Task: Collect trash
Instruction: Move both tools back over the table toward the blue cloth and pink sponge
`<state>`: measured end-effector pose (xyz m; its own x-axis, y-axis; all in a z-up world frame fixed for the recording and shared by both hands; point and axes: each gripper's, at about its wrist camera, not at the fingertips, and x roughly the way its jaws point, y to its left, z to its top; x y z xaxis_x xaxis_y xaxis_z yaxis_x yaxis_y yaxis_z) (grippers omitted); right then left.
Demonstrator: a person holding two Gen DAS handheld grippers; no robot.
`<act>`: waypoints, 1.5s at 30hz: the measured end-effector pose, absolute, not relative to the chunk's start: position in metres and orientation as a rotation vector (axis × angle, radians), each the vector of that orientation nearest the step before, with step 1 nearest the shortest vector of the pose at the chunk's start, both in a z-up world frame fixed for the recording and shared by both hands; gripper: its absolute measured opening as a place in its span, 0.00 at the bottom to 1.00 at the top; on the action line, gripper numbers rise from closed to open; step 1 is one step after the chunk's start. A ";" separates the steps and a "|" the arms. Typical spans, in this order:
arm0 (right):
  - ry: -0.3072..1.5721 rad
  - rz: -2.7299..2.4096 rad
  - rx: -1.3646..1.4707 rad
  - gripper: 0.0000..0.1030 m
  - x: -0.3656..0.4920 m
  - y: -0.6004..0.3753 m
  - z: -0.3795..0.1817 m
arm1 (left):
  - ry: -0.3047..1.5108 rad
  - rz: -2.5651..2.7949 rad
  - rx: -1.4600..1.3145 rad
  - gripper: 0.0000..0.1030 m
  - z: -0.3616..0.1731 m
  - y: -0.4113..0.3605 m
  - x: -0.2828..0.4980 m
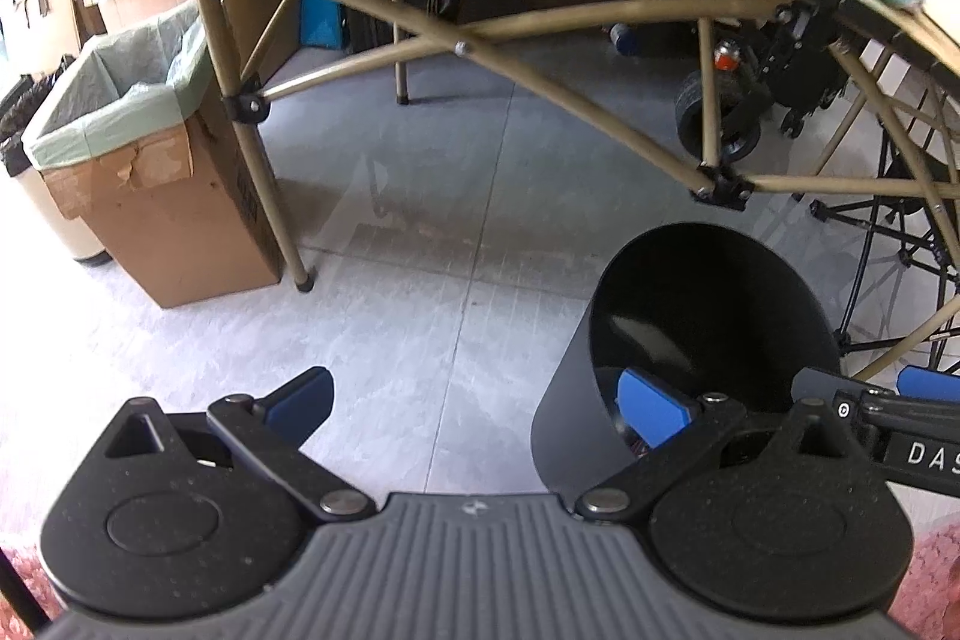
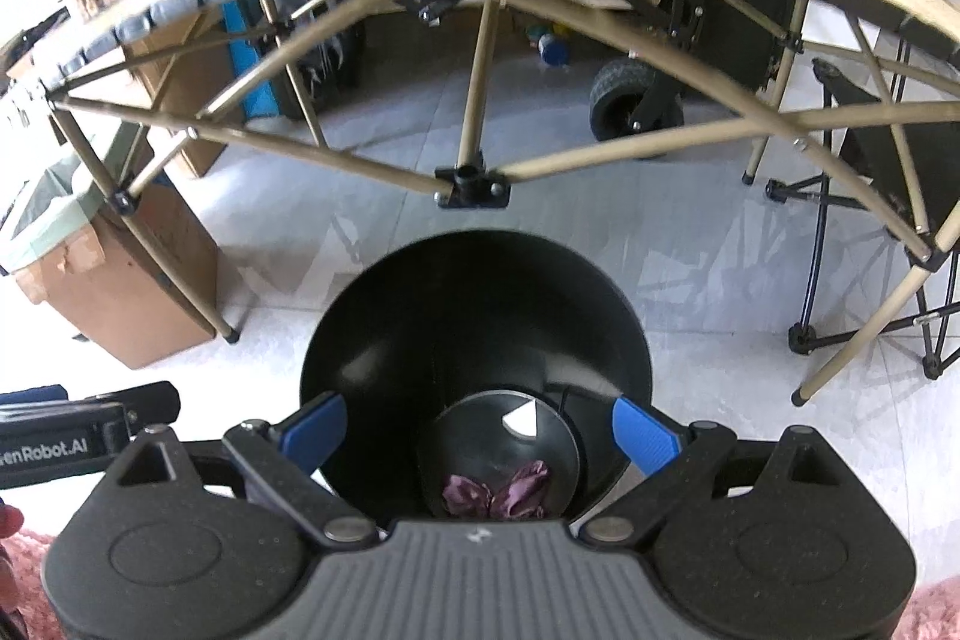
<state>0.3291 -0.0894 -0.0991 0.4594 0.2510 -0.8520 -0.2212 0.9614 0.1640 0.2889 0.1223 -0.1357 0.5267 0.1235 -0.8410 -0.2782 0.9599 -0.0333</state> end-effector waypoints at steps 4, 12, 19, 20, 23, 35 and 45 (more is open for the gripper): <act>1.000 0.300 0.058 0.93 0.324 -0.097 -0.084 | 0.936 0.231 -0.166 1.00 -0.123 0.117 0.286; 0.860 0.305 0.114 0.93 0.319 -0.119 -0.046 | 0.825 0.206 -0.160 1.00 -0.086 0.102 0.286; 0.681 0.288 0.144 0.94 0.321 -0.144 -0.006 | 0.735 0.176 -0.134 1.00 -0.053 0.082 0.292; 0.657 0.284 0.147 0.94 0.323 -0.148 -0.001 | 0.719 0.174 -0.127 1.00 -0.047 0.079 0.294; 0.584 0.274 0.159 0.97 0.331 -0.158 0.015 | 0.674 0.170 -0.106 1.00 -0.032 0.070 0.303; 0.427 0.260 0.186 1.00 0.375 -0.182 0.040 | 0.576 0.154 -0.081 1.00 0.004 0.042 0.356; 0.341 0.207 0.251 1.00 0.401 -0.208 0.034 | 0.570 0.088 -0.047 1.00 0.006 0.014 0.405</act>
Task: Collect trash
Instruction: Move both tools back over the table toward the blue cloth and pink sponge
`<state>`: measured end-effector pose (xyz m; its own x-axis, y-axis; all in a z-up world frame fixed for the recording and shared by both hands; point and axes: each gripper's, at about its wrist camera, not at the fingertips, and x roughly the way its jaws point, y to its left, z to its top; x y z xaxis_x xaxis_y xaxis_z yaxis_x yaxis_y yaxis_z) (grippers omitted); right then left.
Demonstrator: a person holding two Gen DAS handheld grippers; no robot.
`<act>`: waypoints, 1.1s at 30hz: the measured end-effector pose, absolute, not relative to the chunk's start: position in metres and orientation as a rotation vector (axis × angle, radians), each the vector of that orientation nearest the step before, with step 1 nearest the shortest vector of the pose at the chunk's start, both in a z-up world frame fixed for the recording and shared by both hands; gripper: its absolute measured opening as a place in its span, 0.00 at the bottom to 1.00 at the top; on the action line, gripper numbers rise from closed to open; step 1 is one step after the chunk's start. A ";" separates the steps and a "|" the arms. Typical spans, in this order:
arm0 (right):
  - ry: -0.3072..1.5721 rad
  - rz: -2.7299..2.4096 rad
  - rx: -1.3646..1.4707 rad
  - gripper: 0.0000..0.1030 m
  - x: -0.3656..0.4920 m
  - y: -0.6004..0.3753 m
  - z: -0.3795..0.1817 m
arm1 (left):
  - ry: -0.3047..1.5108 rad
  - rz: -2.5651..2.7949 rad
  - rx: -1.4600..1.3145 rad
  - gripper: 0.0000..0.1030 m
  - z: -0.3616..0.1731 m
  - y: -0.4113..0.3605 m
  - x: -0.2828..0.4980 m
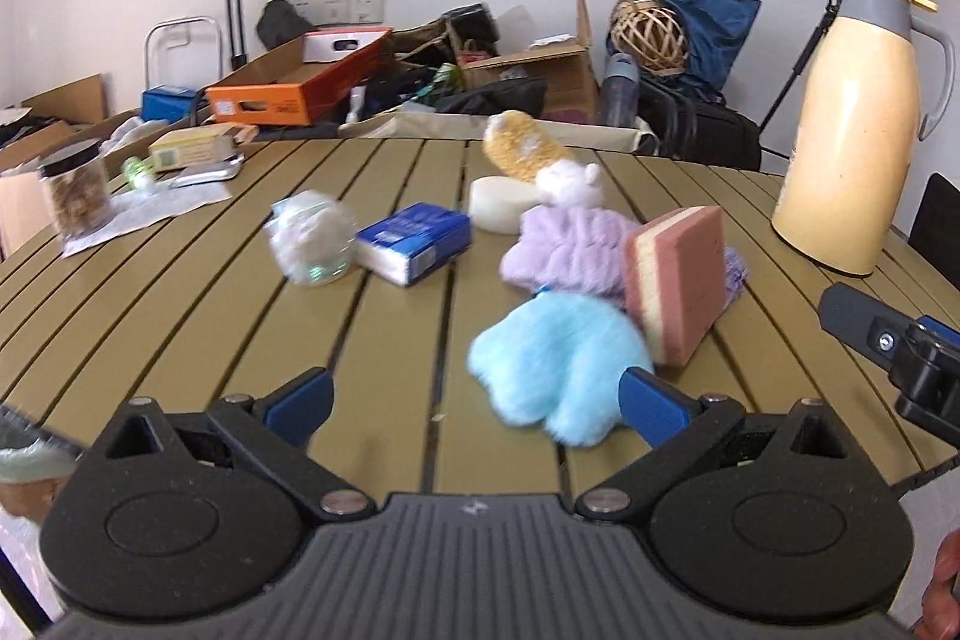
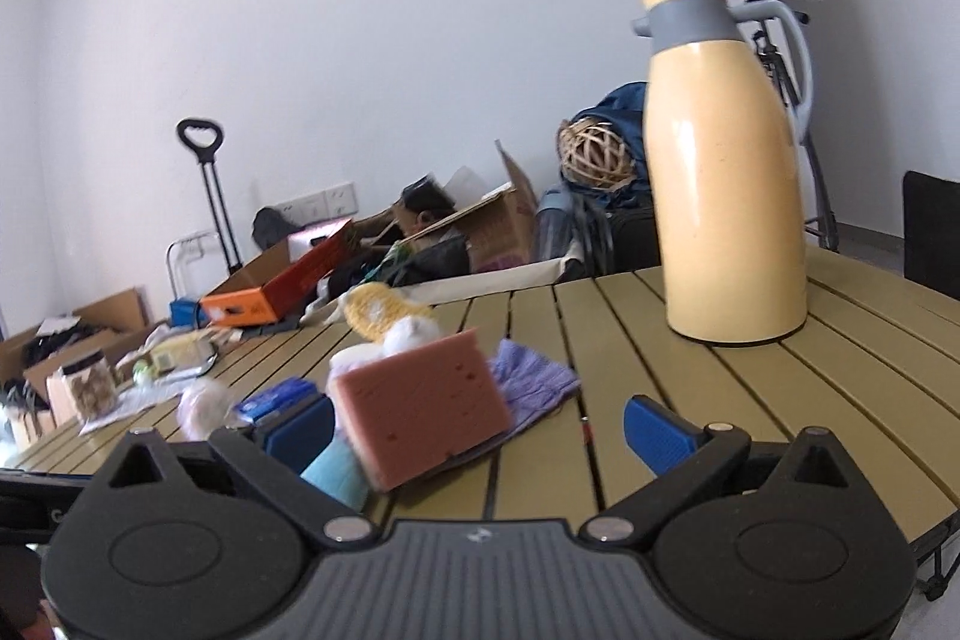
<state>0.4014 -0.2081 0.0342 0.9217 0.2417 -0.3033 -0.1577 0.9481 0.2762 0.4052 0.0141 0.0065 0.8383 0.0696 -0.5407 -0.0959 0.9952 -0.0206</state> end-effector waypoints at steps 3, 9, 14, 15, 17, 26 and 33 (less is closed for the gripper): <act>0.341 0.185 0.272 1.00 0.407 -0.217 0.030 | 0.574 0.088 -0.062 1.00 0.003 0.011 0.417; 0.366 0.101 0.319 1.00 0.409 -0.236 0.018 | 0.594 0.043 -0.069 1.00 -0.005 0.005 0.439; 0.418 0.032 0.404 1.00 0.409 -0.252 0.005 | 0.615 0.009 -0.090 1.00 -0.010 0.000 0.450; 0.419 0.019 0.401 1.00 0.410 -0.253 0.003 | 0.618 0.007 -0.091 1.00 -0.011 -0.001 0.452; 0.415 0.004 0.384 1.00 0.410 -0.252 0.002 | 0.622 0.009 -0.082 1.00 -0.014 -0.004 0.457; 0.424 0.004 0.374 1.00 0.409 -0.253 0.000 | 0.656 0.025 -0.063 1.00 -0.026 -0.010 0.470; 0.429 0.011 0.374 1.00 0.410 -0.251 0.000 | 0.658 0.033 -0.081 1.00 -0.029 -0.007 0.473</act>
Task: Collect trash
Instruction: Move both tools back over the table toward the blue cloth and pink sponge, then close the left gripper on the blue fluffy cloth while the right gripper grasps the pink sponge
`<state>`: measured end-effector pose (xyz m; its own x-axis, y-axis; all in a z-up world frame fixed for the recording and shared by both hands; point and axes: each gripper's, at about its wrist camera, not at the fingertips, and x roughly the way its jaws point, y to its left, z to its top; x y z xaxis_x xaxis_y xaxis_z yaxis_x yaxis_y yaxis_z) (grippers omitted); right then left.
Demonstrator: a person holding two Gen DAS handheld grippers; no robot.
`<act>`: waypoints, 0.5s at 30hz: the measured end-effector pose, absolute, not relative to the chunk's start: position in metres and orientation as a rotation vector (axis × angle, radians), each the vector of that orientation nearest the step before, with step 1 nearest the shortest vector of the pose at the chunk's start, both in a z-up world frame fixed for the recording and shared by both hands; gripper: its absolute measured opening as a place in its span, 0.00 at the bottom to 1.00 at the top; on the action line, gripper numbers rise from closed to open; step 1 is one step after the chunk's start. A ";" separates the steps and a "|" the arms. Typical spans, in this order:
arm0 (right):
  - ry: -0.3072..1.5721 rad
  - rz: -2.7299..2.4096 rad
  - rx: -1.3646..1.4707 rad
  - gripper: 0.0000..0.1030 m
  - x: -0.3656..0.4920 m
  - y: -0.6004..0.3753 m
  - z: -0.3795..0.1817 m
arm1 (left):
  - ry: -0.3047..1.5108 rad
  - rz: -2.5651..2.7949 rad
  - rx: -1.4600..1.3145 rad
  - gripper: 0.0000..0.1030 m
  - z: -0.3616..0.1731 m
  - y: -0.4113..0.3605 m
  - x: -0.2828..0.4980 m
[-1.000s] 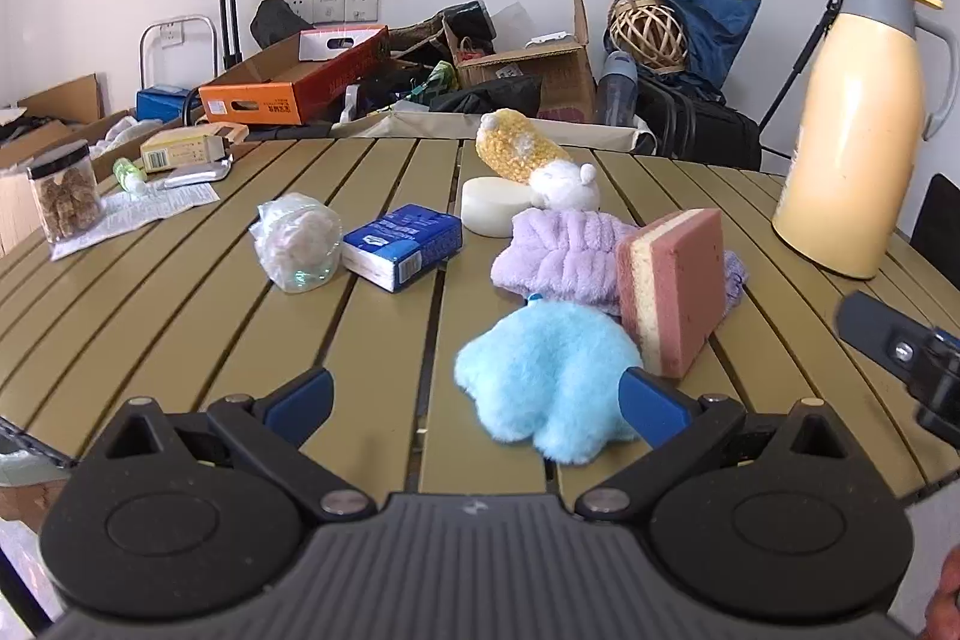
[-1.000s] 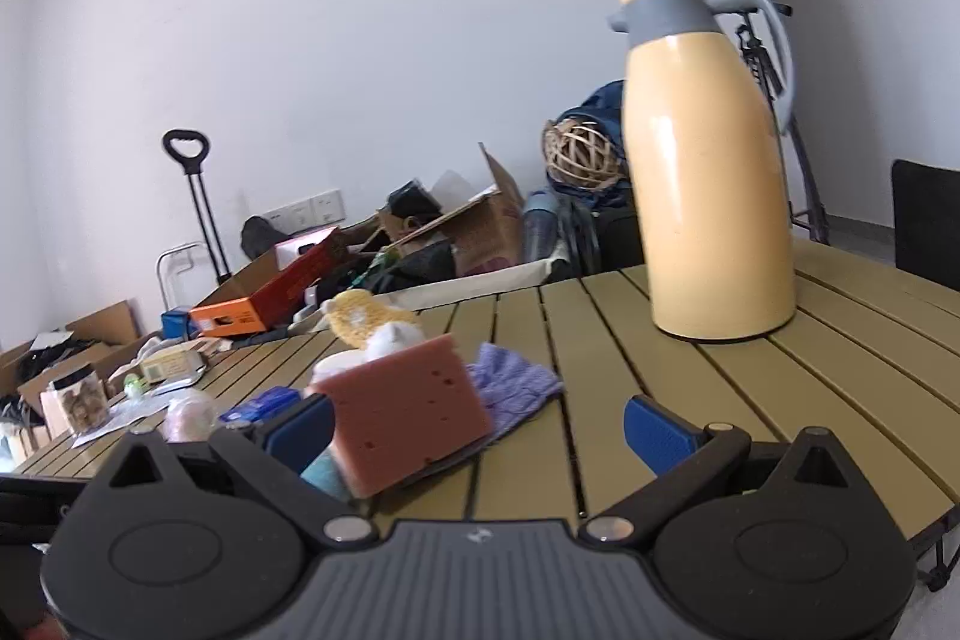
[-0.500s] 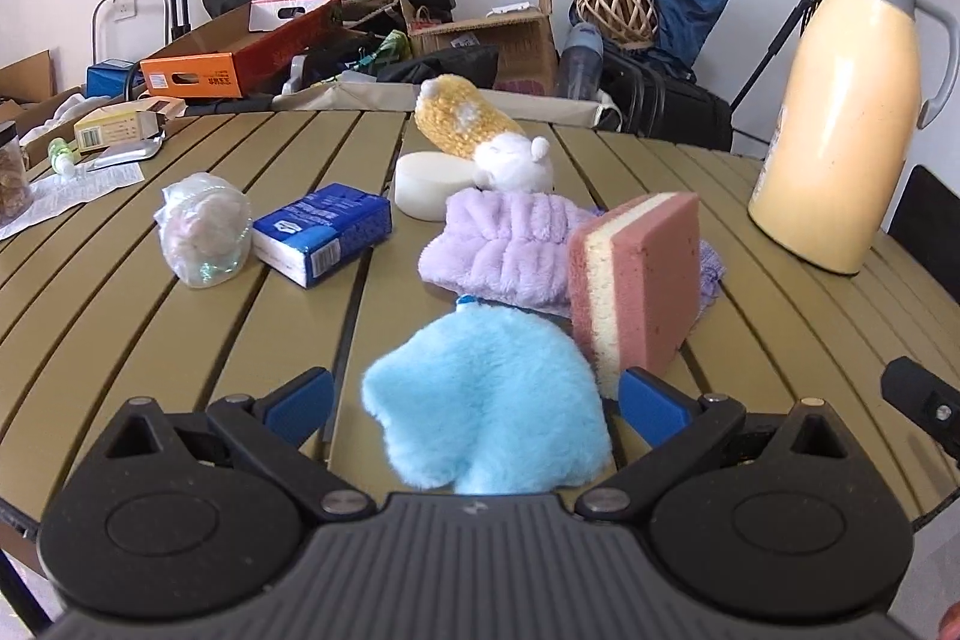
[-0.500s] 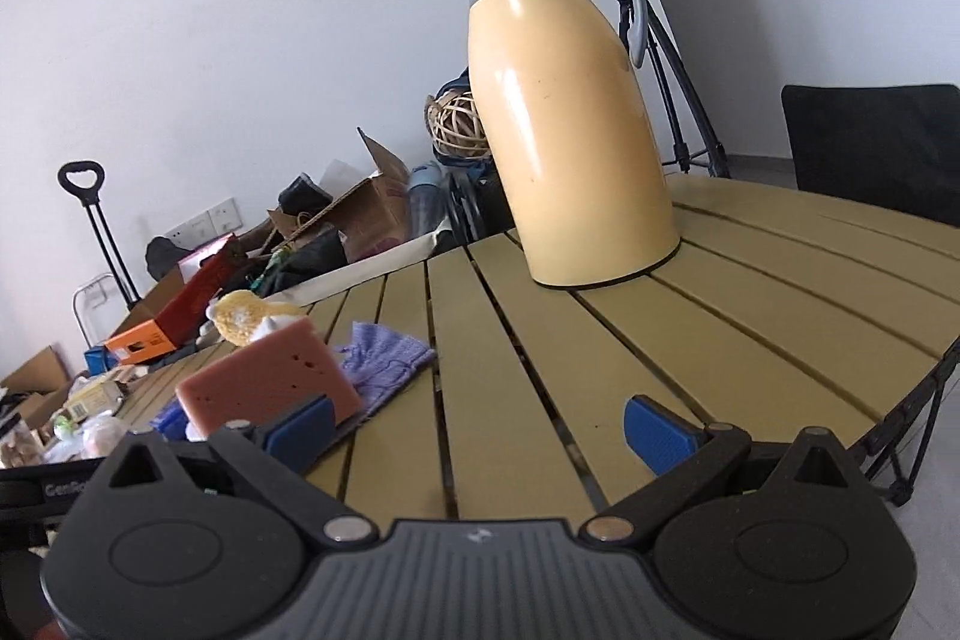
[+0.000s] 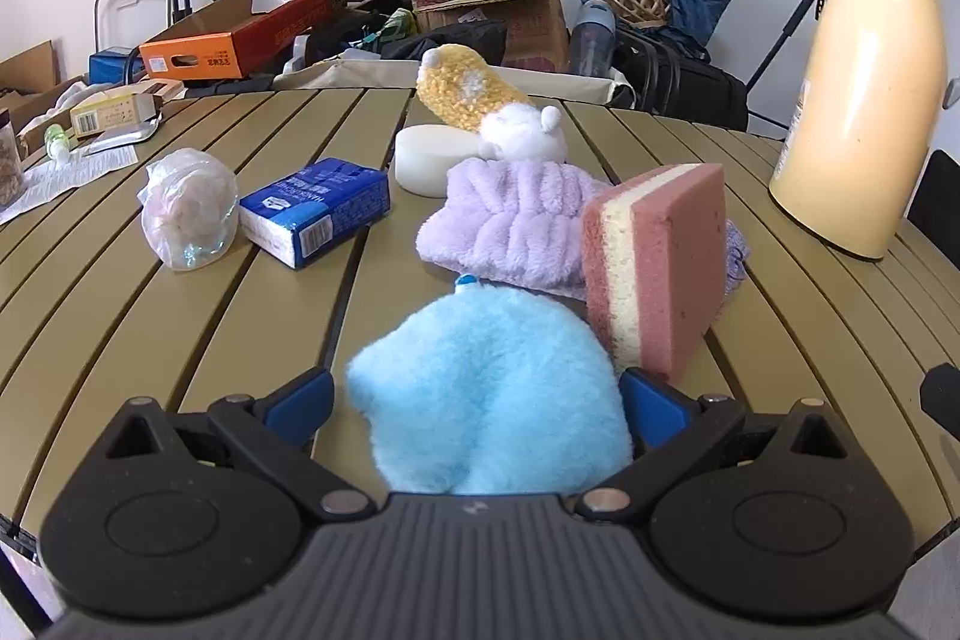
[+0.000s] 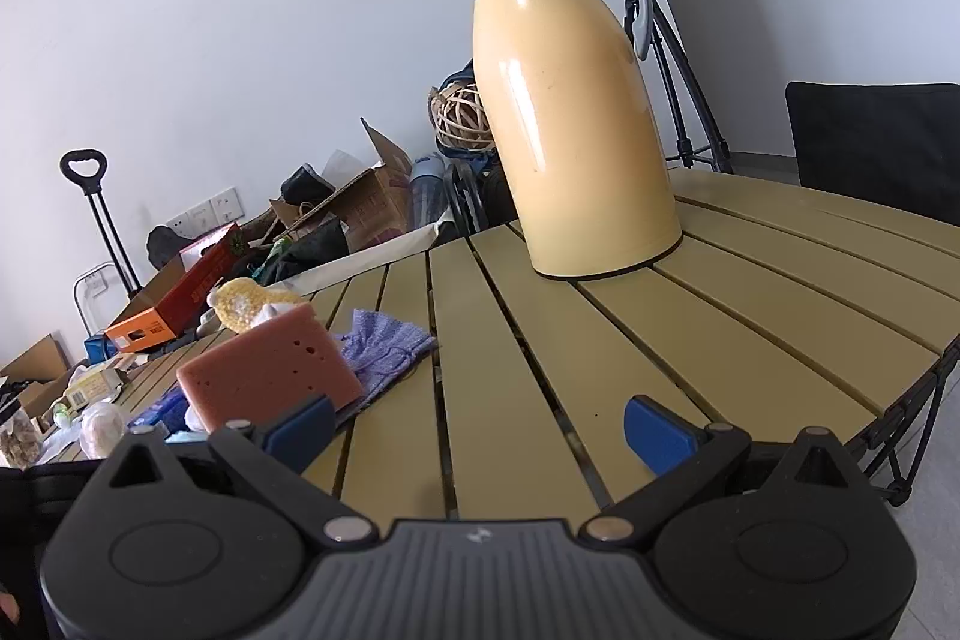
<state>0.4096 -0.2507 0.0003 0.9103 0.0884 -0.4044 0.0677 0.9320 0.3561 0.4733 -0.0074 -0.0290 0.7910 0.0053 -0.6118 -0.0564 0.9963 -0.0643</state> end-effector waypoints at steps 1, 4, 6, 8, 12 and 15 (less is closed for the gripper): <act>0.429 0.010 0.376 1.00 0.409 -0.251 0.000 | 0.658 0.033 -0.084 1.00 -0.029 -0.006 0.474; 0.435 0.009 0.379 1.00 0.409 -0.250 0.000 | 0.658 0.027 -0.090 0.94 -0.030 -0.004 0.475; 0.437 0.011 0.381 1.00 0.409 -0.249 -0.001 | 0.655 0.010 -0.088 0.85 -0.029 -0.004 0.473; 0.437 0.008 0.379 1.00 0.409 -0.247 0.000 | 0.649 -0.001 -0.084 0.82 -0.027 -0.005 0.471; 0.443 0.012 0.385 1.00 0.410 -0.245 -0.001 | 0.643 -0.009 -0.090 0.80 -0.026 -0.002 0.470; 0.445 0.022 0.382 1.00 0.411 -0.240 -0.001 | 0.628 -0.006 -0.092 0.80 -0.022 0.001 0.467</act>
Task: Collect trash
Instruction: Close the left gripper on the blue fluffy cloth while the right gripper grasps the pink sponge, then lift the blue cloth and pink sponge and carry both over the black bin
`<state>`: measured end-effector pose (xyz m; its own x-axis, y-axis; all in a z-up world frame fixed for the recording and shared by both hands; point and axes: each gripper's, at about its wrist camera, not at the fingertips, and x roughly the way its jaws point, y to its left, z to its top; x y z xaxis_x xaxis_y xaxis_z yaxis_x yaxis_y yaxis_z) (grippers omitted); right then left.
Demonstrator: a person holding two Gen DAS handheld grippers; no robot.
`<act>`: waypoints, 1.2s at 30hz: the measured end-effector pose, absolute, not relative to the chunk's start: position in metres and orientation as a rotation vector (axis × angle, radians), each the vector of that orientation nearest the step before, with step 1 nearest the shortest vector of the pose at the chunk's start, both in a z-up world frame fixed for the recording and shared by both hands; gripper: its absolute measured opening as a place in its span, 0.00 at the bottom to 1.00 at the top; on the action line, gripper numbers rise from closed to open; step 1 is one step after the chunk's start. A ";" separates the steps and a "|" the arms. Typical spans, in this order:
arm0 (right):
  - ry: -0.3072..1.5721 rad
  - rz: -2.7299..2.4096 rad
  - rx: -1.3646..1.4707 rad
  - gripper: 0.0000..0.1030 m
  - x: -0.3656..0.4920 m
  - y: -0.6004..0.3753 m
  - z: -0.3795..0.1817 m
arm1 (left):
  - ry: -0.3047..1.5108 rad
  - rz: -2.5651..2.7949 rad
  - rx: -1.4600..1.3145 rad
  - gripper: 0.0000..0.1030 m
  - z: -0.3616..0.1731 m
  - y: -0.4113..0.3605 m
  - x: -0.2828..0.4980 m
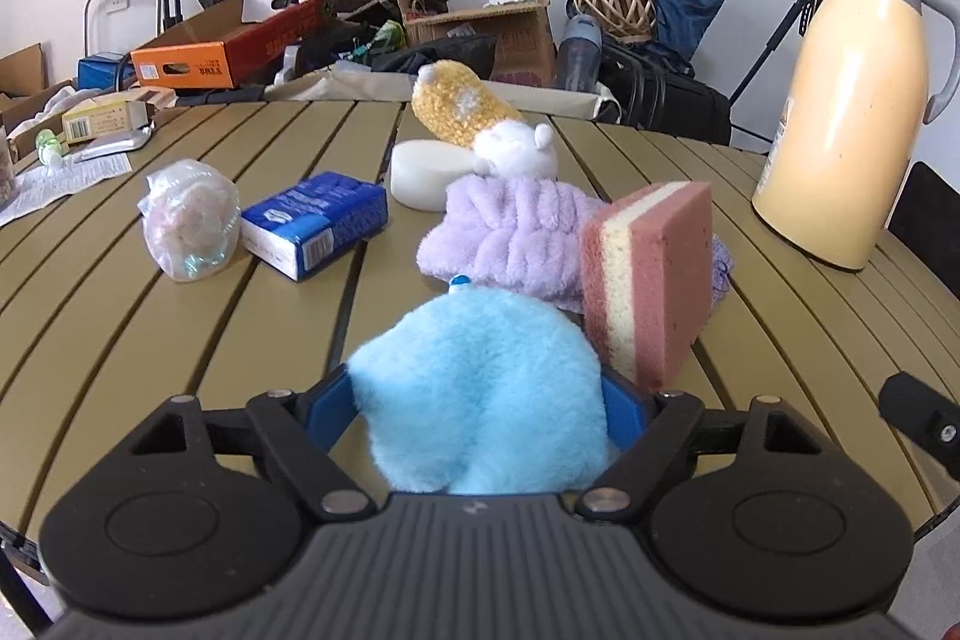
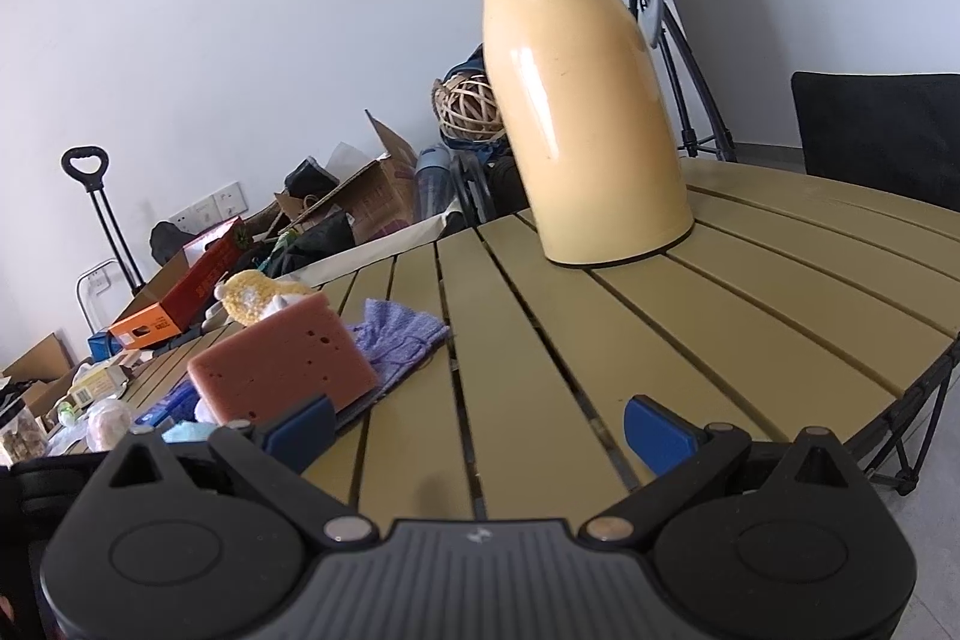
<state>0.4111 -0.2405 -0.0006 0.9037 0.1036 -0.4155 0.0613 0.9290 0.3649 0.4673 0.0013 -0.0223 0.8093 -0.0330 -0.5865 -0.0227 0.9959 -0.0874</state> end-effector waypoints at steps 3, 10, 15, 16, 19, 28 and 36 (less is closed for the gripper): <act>0.446 0.033 0.382 1.00 0.413 -0.235 0.000 | 0.617 -0.002 -0.104 0.80 -0.018 0.007 0.464; 0.453 0.085 0.441 1.00 0.427 -0.218 0.002 | 0.580 0.014 -0.128 0.80 -0.007 0.022 0.455; 0.499 0.134 0.576 1.00 0.444 -0.213 0.001 | 0.557 0.036 -0.137 0.80 0.000 0.035 0.449; 0.502 0.142 0.599 1.00 0.447 -0.211 0.001 | 0.553 0.040 -0.138 0.80 0.001 0.037 0.448; 0.510 0.169 0.672 1.00 0.459 -0.207 0.002 | 0.541 0.056 -0.141 0.80 0.004 0.044 0.445; 0.569 0.202 0.880 1.00 0.497 -0.189 0.000 | 0.534 0.089 -0.148 0.80 0.004 0.062 0.444; 0.604 0.143 0.848 0.99 0.512 -0.170 -0.008 | 0.542 0.093 -0.154 0.80 0.002 0.065 0.447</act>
<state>0.5117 -0.1697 -0.0077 0.8243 0.3517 -0.4437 0.1153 0.6629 0.7398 0.4472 0.0646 0.0022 0.8528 0.0473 -0.5201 -0.1285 0.9843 -0.1212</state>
